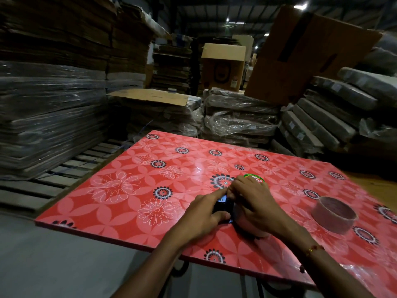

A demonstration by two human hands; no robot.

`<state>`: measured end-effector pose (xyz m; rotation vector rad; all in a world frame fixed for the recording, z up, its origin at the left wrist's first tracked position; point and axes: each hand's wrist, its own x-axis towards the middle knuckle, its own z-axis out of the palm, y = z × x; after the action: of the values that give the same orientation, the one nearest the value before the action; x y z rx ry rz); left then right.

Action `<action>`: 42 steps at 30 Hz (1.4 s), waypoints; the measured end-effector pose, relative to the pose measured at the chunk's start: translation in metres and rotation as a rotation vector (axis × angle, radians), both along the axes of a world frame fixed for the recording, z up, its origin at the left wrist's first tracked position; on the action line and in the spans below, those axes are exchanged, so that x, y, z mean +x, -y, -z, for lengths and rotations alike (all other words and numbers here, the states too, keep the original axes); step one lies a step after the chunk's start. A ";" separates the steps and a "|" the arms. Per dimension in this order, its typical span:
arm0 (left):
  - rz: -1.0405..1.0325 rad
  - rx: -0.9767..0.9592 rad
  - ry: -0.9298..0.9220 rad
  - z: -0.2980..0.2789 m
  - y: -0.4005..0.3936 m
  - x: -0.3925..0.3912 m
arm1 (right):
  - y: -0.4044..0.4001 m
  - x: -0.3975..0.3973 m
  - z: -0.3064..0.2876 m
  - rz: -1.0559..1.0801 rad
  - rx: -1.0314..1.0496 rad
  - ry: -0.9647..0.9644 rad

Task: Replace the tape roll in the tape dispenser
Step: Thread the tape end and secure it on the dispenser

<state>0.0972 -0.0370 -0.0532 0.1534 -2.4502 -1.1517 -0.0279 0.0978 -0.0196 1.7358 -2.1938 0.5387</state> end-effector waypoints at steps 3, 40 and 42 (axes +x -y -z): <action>0.064 0.024 0.004 -0.002 0.007 0.000 | 0.003 -0.005 -0.002 -0.061 0.006 -0.011; -0.060 0.010 -0.231 0.007 0.002 0.005 | -0.012 -0.002 -0.010 -0.136 -0.171 0.367; -0.144 -0.069 -0.334 0.009 -0.001 0.007 | -0.018 -0.001 -0.004 -0.035 -0.192 0.303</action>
<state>0.1037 -0.0360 -0.0619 0.1047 -2.1435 -0.9455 -0.0289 0.1155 -0.0157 1.6844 -2.2184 1.0451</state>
